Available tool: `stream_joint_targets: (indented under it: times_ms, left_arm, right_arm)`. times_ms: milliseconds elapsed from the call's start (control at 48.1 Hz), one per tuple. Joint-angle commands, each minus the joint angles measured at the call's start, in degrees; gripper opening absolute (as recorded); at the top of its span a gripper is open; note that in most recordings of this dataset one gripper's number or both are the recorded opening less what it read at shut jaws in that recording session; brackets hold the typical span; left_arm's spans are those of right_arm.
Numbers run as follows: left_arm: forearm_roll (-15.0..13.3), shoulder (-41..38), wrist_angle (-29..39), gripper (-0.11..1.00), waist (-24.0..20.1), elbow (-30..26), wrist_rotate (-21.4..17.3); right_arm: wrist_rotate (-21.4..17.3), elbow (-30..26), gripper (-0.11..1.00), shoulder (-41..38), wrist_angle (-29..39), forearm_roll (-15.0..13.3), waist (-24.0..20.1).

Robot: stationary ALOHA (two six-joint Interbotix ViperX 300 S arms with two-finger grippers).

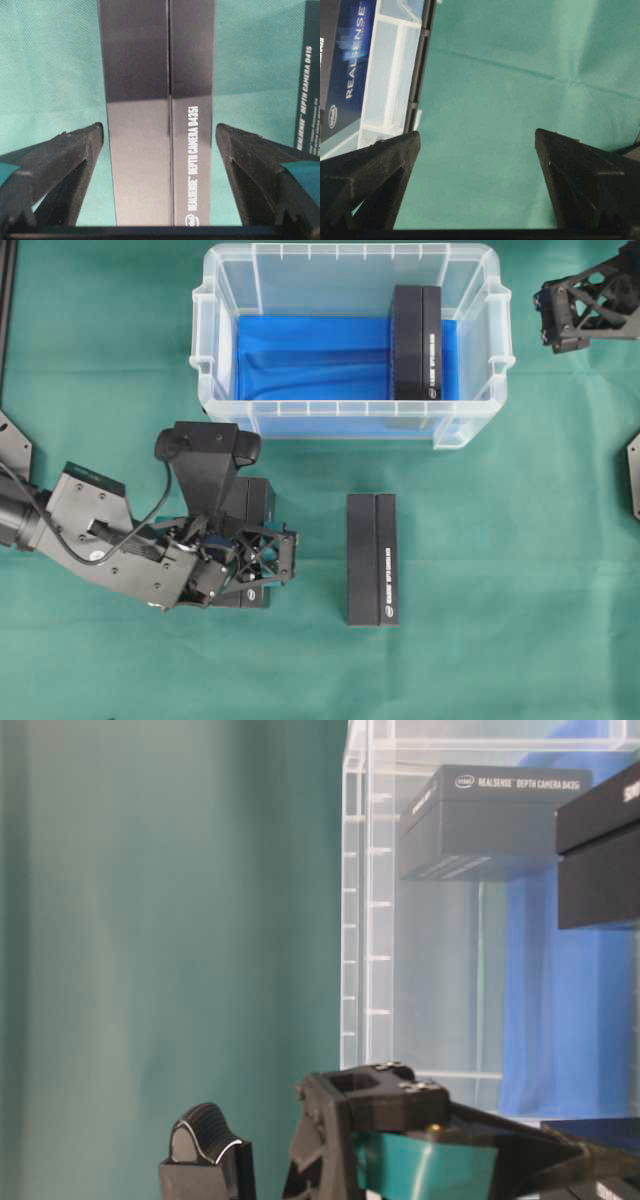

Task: Take out the box from the case.
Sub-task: 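Lower the box onto the table left of the first box and release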

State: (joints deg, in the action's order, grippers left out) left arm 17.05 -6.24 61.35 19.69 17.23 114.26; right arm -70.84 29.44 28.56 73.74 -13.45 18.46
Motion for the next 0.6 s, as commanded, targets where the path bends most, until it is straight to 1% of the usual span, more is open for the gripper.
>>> stream_joint_targets:
  times_ms: [0, 270, 416, 582]
  left_arm:
    - [0.0, 2.1, 0.1, 0.98, -0.3, -0.5, 0.0]
    - [0.0, 3.3, 0.2, 0.98, -0.3, -1.1, -0.2]
    - [0.0, 5.1, 0.4, 0.98, -0.3, -3.2, -0.2]
    - [0.0, 7.0, 2.9, 0.98, -0.3, -6.1, -0.4]
  right_arm:
    - [0.0, -0.6, 0.94, 0.5, 0.0, -0.2, -0.1]
    - [0.0, -0.6, 0.94, 0.5, 0.0, -0.2, -0.1]
    - [0.0, -0.7, 0.94, 0.5, 0.0, -0.1, -0.1]
    - [-0.1, -0.6, 0.94, 0.5, 0.0, -0.1, -0.1]
